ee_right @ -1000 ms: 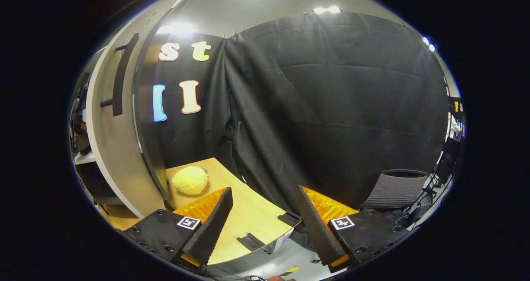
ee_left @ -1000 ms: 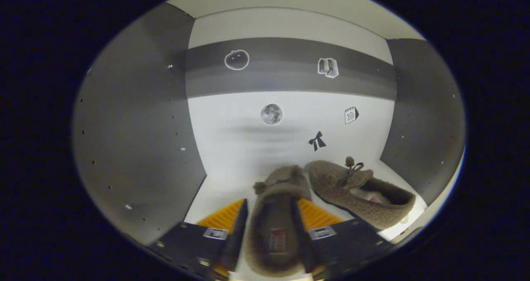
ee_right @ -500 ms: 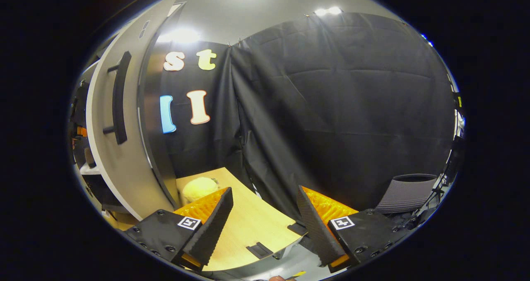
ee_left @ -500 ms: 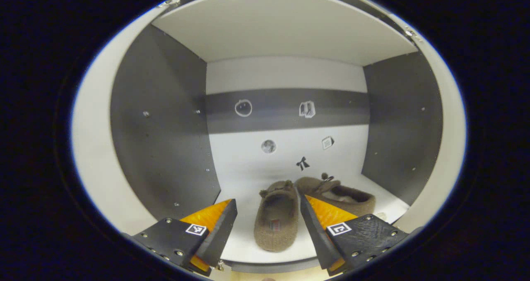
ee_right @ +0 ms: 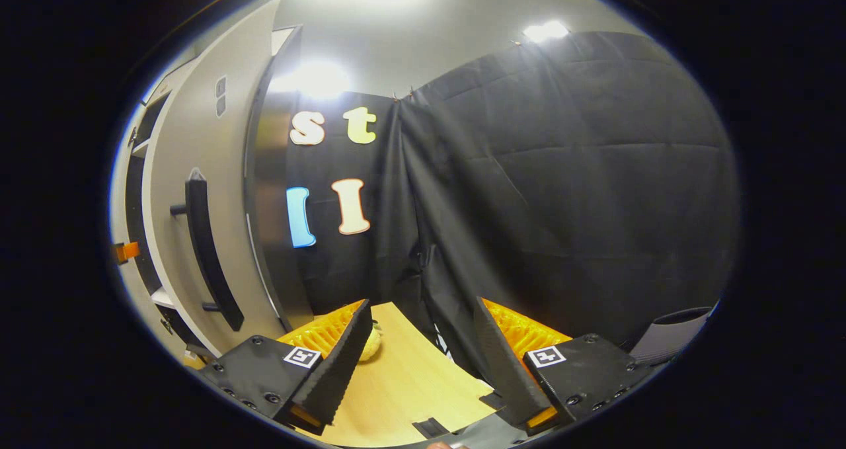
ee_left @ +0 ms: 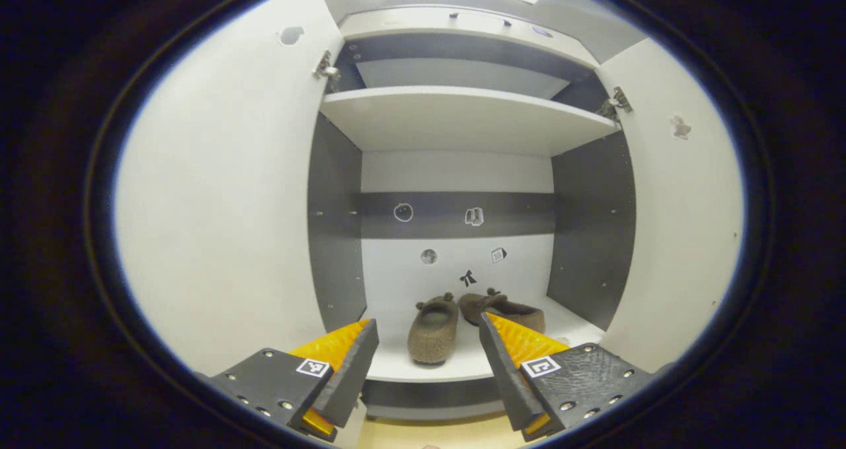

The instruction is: Grab one shoe with the right hand and put it into the shoe cabinet, grab the other shoe with the left hand and put it into the shoe cabinet; then close the right door with the right hand and the left door with the left hand.

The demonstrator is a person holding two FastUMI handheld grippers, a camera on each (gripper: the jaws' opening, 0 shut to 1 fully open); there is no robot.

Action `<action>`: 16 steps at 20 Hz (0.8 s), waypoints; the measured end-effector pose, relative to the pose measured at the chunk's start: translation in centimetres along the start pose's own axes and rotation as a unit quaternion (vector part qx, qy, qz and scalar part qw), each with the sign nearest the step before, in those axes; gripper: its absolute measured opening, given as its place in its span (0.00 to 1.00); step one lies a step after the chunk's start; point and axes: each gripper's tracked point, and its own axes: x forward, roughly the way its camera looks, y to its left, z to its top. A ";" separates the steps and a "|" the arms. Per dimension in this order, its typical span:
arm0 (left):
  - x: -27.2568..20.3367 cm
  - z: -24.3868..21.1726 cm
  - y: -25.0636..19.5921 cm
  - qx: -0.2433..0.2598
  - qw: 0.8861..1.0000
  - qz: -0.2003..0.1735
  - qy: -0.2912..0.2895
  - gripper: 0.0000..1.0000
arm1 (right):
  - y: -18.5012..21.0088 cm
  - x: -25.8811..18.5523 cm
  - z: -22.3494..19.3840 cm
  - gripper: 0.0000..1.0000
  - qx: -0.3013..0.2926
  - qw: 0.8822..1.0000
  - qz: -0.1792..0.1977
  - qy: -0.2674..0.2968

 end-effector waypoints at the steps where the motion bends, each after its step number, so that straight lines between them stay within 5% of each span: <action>1: -1.4 -0.2 0.0 0.003 1.000 0.008 -0.010 0.93 | 0.5 0.4 0.8 0.98 0.002 1.000 0.012 -0.004; 6: -7.4 -2.4 -1.5 -0.055 0.998 0.021 -0.022 0.92 | 3.7 2.8 3.8 0.96 0.015 0.996 0.091 -0.020; 9: -10.3 -4.6 -1.5 -0.050 0.997 0.062 -0.008 0.85 | 6.1 3.4 5.0 0.93 0.026 0.988 0.149 -0.022; 16: -13.9 -6.1 -1.5 -0.053 0.994 0.095 0.009 0.89 | 11.7 3.3 6.7 0.97 0.023 0.970 0.240 -0.025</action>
